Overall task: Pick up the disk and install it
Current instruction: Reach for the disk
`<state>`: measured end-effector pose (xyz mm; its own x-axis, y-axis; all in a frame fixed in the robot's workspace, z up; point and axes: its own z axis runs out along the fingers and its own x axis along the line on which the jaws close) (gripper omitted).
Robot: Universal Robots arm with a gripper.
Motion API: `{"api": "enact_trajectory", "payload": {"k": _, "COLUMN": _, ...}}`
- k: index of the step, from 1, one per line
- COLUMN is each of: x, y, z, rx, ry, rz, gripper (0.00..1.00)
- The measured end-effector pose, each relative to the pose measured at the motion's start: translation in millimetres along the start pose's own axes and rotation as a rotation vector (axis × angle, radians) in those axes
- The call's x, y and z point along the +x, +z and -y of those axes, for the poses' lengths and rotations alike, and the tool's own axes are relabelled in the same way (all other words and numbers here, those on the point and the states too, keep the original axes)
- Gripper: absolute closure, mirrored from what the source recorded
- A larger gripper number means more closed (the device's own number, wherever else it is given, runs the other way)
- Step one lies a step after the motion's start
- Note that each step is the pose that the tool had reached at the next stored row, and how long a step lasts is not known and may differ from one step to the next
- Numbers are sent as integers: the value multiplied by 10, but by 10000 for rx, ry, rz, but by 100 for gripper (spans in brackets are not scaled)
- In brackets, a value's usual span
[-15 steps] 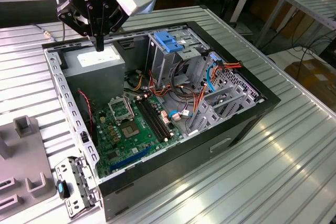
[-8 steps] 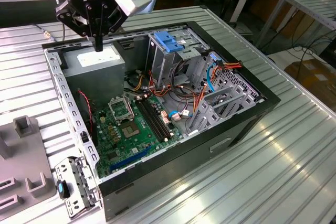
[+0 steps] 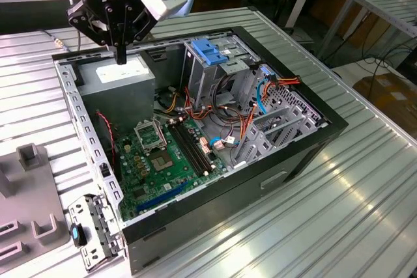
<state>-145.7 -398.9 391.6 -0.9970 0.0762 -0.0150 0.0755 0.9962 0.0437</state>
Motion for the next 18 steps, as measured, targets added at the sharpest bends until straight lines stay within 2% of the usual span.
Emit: {"api": "enact_trajectory", "payload": {"k": 18, "x": 44, "y": 9, "z": 4, "rx": 4, "ry": 3, "rz": -60, "gripper": 89}}
